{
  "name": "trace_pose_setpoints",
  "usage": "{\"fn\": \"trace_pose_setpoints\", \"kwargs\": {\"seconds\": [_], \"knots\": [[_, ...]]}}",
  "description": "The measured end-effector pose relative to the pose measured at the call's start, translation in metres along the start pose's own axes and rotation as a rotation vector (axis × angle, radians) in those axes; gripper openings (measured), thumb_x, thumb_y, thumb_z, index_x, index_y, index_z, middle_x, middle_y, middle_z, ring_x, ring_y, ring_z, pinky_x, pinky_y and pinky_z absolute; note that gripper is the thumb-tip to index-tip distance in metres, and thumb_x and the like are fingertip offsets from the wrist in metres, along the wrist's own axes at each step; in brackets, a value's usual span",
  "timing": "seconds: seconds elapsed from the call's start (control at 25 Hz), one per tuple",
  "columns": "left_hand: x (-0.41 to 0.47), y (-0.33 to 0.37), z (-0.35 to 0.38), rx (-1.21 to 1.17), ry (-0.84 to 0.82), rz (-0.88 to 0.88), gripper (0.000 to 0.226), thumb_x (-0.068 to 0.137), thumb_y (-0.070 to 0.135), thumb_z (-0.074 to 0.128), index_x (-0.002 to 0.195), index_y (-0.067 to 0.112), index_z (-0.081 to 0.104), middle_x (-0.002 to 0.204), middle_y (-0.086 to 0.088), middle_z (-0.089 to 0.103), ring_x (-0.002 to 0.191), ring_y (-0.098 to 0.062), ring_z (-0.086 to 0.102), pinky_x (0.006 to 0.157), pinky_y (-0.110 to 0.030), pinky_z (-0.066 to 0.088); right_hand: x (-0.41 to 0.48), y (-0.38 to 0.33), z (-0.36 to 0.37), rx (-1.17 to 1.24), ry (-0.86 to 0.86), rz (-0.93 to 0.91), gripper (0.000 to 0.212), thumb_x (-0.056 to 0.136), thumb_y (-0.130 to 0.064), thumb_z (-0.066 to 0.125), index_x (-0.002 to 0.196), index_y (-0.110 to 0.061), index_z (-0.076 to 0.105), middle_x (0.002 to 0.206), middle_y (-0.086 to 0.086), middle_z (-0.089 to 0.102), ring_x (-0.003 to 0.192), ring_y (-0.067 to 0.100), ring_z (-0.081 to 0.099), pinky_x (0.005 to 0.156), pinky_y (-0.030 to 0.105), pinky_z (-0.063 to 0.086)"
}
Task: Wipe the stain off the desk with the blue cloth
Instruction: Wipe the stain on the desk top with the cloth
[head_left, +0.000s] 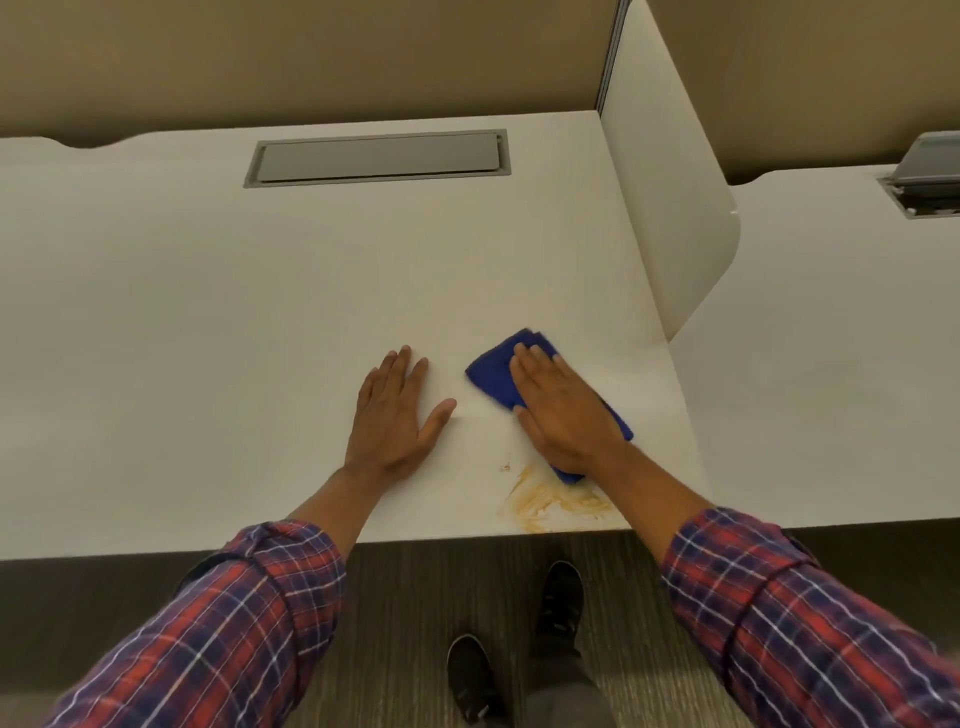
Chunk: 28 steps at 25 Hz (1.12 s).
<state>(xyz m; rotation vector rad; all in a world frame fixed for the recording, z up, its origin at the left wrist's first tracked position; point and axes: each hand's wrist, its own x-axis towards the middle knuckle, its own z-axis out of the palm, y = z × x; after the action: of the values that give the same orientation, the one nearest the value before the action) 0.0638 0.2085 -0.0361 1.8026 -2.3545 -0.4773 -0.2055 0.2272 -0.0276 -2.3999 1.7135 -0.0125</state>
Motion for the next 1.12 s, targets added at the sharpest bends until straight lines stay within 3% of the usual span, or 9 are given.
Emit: {"fn": "trace_pose_setpoints", "kwargs": {"seconds": [0.2,0.36,0.48,0.68,0.84,1.0,1.12], "knots": [[-0.027,-0.038,-0.017,0.027,0.032,-0.009,0.092,0.098,0.076,0.019,0.169,0.017,0.013,0.178,-0.008,0.005,0.165,-0.025,0.004,0.132,-0.041,0.002,-0.049,0.019,0.007,0.023,-0.029,-0.124,0.068,0.106,-0.035,0.032,0.164,-0.015,0.005,0.172,0.001,-0.002,0.16,0.015,-0.002,0.126,0.026,-0.014],[-0.055,-0.066,-0.015,0.071,0.031,-0.061,0.091,0.099,0.075,0.014,0.168,0.017,0.017,0.178,-0.008,0.007,0.165,-0.025,0.004,0.133,-0.044,0.003,-0.032,0.041,-0.001,0.068,0.025,0.072,0.065,0.107,-0.027,0.039,0.163,-0.008,0.013,0.173,0.008,0.009,0.16,0.023,0.01,0.129,0.035,0.0],[-0.055,-0.069,-0.009,0.103,0.049,-0.046,0.086,0.101,0.072,0.018,0.168,0.019,0.018,0.178,-0.007,0.008,0.165,-0.024,0.004,0.133,-0.046,0.005,-0.001,0.017,0.0,0.062,0.041,0.148,0.064,0.108,-0.026,0.04,0.162,-0.002,0.015,0.173,0.014,0.011,0.16,0.029,0.011,0.129,0.04,0.004],[-0.056,-0.071,-0.009,0.085,0.058,-0.033,0.086,0.101,0.073,0.015,0.168,0.02,0.018,0.178,-0.006,0.008,0.165,-0.024,0.004,0.134,-0.046,0.006,-0.002,-0.037,0.007,0.017,-0.03,-0.054,0.065,0.109,-0.033,0.032,0.164,-0.006,0.01,0.173,0.01,0.004,0.16,0.024,0.004,0.13,0.039,0.001],[-0.056,-0.072,-0.009,0.064,0.069,-0.035,0.085,0.101,0.072,0.016,0.168,0.02,0.02,0.178,-0.005,0.009,0.165,-0.023,0.004,0.133,-0.046,0.005,-0.043,-0.029,0.01,0.061,-0.067,-0.189,0.065,0.104,-0.038,0.023,0.163,-0.017,0.005,0.172,-0.001,-0.001,0.159,0.014,-0.003,0.128,0.031,-0.006],[-0.056,-0.072,-0.009,0.071,0.08,-0.04,0.084,0.101,0.072,0.016,0.167,0.02,0.023,0.178,-0.006,0.012,0.165,-0.023,0.005,0.133,-0.045,0.005,-0.032,-0.001,0.005,0.067,-0.009,-0.006,0.064,0.107,-0.023,0.04,0.163,-0.01,0.011,0.173,0.005,0.008,0.16,0.022,0.008,0.129,0.033,-0.002],[-0.057,-0.071,-0.007,0.078,0.087,-0.038,0.084,0.102,0.072,0.018,0.167,0.019,0.024,0.177,-0.007,0.013,0.165,-0.024,0.007,0.133,-0.045,0.006,0.0,-0.015,0.003,0.053,0.024,0.145,0.063,0.108,-0.023,0.039,0.162,-0.002,0.014,0.172,0.015,0.012,0.16,0.03,0.011,0.13,0.04,0.004]]}}
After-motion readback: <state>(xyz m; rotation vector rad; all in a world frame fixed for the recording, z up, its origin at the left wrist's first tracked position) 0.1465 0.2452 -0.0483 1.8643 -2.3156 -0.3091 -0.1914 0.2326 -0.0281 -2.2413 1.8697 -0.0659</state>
